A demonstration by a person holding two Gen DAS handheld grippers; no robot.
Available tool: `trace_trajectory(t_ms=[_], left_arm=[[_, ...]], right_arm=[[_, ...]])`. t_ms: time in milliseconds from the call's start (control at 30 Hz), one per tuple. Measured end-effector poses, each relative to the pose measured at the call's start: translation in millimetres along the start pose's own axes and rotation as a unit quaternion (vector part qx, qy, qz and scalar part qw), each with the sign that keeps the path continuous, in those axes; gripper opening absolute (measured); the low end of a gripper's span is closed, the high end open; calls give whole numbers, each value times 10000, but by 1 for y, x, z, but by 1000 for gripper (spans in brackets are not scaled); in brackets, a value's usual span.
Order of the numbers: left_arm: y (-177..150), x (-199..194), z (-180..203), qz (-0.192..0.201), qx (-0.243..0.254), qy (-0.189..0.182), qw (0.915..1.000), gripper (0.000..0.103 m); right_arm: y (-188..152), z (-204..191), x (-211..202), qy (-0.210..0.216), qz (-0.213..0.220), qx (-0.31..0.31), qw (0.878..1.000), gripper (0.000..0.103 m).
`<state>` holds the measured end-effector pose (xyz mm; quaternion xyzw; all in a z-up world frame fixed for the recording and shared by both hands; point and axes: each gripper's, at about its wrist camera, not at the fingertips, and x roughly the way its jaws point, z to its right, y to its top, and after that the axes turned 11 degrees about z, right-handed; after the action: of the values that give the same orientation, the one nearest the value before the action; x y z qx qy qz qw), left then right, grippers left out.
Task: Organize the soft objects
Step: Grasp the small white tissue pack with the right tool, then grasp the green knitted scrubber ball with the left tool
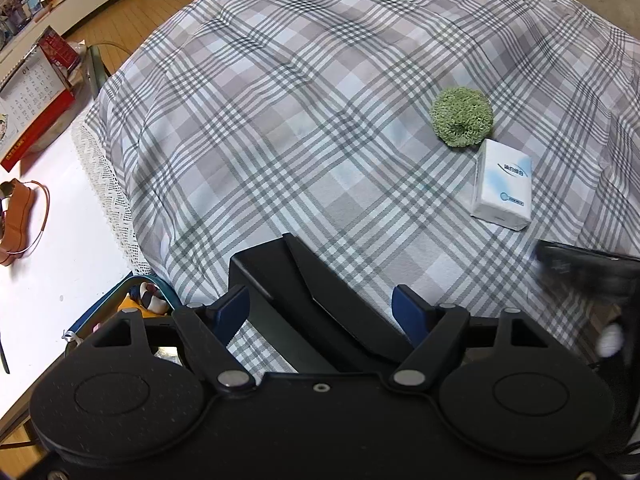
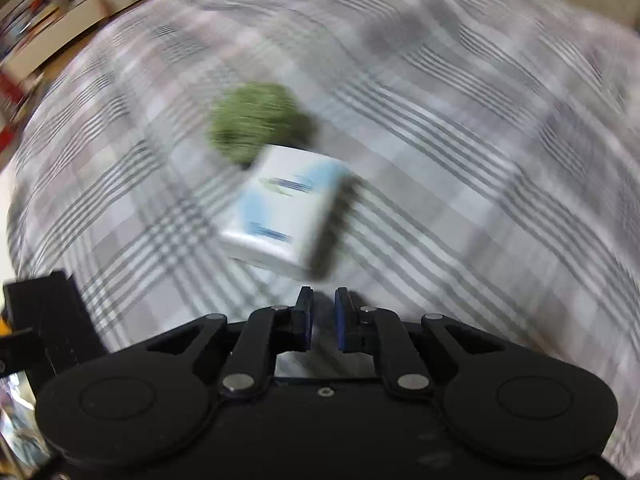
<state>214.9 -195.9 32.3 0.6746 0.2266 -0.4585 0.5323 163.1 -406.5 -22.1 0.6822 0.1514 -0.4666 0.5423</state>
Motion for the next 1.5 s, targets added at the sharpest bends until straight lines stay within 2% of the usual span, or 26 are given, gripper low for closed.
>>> trace_trajectory(t_ms=[67,100,167,200,233,333,400,433,567,600,633,733,1000,1200,1300,1500], left_arm=[[0,0,1,4,22,-6,10000,74],[0,0,1,5,27,-5,10000,74],[1,0,1,2,17,-9,10000,74],[1,0,0,-1,15,-3,10000,74],[1,0,0,2,11,9,10000,74],[1,0,-2,-2,14,32,10000,74],[0,1,-4,-22,18,57,10000,74],[-1,1,-5,-34,16,63,10000,74],[-3,2,-6,-42,69,91,9999,74],[-3,2,-6,-41,76,92,9999,74],[-3,3,-6,-39,84,89,9999,74],[-1,4,-4,-25,94,79,9999,74],[16,8,22,130,362,46,9993,74],[33,17,56,260,559,-35,9981,74],[42,26,74,293,602,-61,9977,76],[60,40,98,411,597,-196,9972,76]], right_arm=[[0,13,-6,-456,159,211,9986,9],[1,16,-11,-533,320,241,9978,13],[6,14,-17,-334,494,287,9978,29],[9,11,-20,-155,580,340,9976,53],[11,7,-22,-29,683,363,9970,65],[18,-13,-19,124,844,173,9962,71],[20,-26,-12,217,916,52,9955,88],[20,-30,-7,232,933,-14,9954,91],[20,-46,13,115,821,-286,9961,89],[20,-45,17,104,771,-313,9965,78],[21,-44,19,150,657,-322,9972,48],[19,-34,20,119,442,-148,9988,49],[-11,29,-15,-695,12,401,9968,49],[-33,70,-30,-909,87,993,9909,50],[-33,76,-23,-893,61,1069,9902,51],[-40,67,-19,-1105,337,882,9894,58]])
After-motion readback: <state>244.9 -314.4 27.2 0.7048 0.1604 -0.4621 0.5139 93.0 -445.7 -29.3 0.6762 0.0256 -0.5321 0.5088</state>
